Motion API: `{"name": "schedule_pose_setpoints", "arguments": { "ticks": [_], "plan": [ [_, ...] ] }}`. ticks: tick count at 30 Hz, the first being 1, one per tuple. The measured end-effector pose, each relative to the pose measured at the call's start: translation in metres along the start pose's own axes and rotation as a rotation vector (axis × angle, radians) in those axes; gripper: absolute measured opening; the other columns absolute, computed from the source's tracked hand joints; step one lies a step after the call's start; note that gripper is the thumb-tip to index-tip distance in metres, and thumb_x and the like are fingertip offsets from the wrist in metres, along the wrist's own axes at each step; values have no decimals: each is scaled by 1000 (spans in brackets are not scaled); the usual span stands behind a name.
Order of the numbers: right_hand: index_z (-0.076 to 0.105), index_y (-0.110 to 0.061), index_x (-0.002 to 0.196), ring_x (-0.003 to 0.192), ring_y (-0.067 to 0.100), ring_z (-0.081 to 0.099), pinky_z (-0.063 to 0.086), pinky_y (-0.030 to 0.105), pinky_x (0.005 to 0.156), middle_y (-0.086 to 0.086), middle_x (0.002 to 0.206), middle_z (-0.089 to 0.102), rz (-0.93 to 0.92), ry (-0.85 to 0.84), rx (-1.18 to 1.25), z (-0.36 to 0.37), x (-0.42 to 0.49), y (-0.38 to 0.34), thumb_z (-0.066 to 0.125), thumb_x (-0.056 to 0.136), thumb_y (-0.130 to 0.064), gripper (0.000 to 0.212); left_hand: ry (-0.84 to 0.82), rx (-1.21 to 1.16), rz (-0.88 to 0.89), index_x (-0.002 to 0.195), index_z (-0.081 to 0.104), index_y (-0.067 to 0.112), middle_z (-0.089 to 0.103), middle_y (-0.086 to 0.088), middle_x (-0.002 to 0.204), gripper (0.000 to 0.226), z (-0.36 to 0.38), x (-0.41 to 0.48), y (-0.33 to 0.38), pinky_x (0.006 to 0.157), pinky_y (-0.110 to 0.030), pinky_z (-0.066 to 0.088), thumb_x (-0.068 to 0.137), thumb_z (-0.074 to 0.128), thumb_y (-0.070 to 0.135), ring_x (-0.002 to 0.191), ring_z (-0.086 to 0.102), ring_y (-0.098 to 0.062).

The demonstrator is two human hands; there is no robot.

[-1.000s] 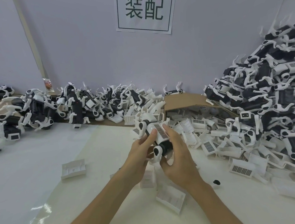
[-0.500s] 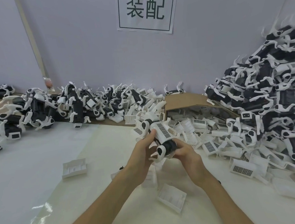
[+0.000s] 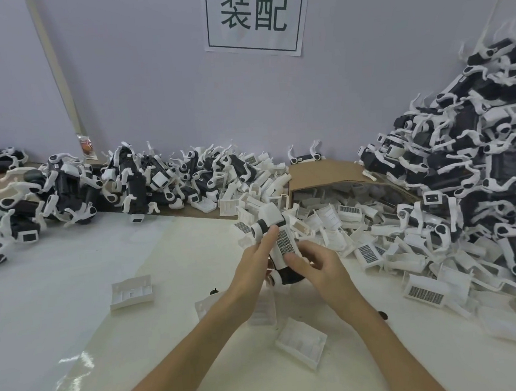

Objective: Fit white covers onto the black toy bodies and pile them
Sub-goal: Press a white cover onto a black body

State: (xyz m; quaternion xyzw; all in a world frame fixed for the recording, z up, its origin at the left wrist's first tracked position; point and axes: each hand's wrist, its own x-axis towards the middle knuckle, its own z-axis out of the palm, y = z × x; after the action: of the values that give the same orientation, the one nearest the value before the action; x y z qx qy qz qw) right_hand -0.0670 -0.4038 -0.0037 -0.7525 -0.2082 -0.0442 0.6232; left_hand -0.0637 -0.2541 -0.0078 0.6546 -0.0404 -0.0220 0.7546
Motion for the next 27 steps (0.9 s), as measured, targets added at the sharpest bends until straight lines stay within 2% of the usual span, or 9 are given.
{"name": "schedule_pose_setpoints", "arguments": {
  "ticks": [3, 7, 10, 16, 19, 21, 22, 25, 27],
  "plan": [
    [71, -9, 111, 96, 17, 71, 54, 24, 79, 4, 101, 75, 15, 5, 11, -1, 1, 3, 64, 88, -32, 33, 22, -3, 27, 101, 75, 30, 78, 11, 92, 42, 0, 1, -2, 58, -5, 48, 98, 46, 60, 81, 73, -1],
    [70, -7, 109, 88, 7, 69, 50, 16, 76, -3, 92, 75, 32, -6, 43, -3, 1, 2, 57, 99, -14, 18, 53, -24, 21, 95, 72, 32, 76, 18, 80, 42, 1, 4, -4, 52, -5, 45, 99, 42, 60, 69, 70, 4],
    [70, -9, 104, 84, 6, 69, 49, 15, 74, -8, 87, 74, 19, -6, 42, -4, 1, 4, 55, 100, -10, 16, 64, -10, 39, 94, 72, 32, 76, 20, 80, 42, 1, 7, -7, 52, -5, 45, 99, 41, 61, 70, 70, 4],
    [71, -17, 94, 72, 6, 60, 47, 16, 68, -12, 75, 67, -21, 8, 19, -2, 2, 4, 56, 100, -16, 16, 66, 30, 5, 100, 70, 34, 75, 21, 81, 45, 0, 7, -7, 52, -4, 45, 98, 38, 65, 73, 70, 5],
    [73, -14, 104, 85, 16, 67, 52, 27, 76, -1, 91, 74, 24, 24, 60, -3, 1, 3, 56, 95, -33, 27, 32, 83, 16, 98, 69, 34, 75, 22, 78, 45, 0, 5, -4, 51, -4, 44, 99, 35, 63, 70, 69, 6],
    [74, -15, 109, 99, 25, 69, 53, 37, 87, 9, 104, 75, 85, 42, 112, -4, 2, 2, 53, 92, -43, 39, -18, 137, 44, 100, 70, 34, 76, 21, 83, 47, 3, -1, -3, 59, -5, 48, 95, 37, 67, 77, 71, 5],
    [74, -17, 107, 100, 26, 69, 53, 37, 87, 9, 105, 75, 100, 62, 128, -4, 3, 2, 53, 90, -46, 40, -37, 181, 72, 104, 71, 32, 77, 16, 89, 50, 5, -3, -4, 68, -10, 53, 93, 41, 71, 84, 72, 1],
    [79, -26, 92, 92, 22, 70, 53, 37, 81, 5, 95, 76, 106, 153, 131, -4, 4, 3, 57, 83, -51, 35, -88, 310, 128, 120, 68, 28, 76, 5, 107, 58, 10, -8, -7, 98, -38, 53, 89, 43, 70, 103, 71, -14],
    [79, -22, 87, 91, 26, 71, 55, 43, 84, 10, 92, 76, 114, 200, 166, -5, 4, 4, 61, 81, -51, 35, -151, 331, 119, 131, 61, 30, 74, 6, 116, 57, 11, -10, -7, 104, -42, 50, 89, 44, 66, 110, 68, -14]
  ]
}}
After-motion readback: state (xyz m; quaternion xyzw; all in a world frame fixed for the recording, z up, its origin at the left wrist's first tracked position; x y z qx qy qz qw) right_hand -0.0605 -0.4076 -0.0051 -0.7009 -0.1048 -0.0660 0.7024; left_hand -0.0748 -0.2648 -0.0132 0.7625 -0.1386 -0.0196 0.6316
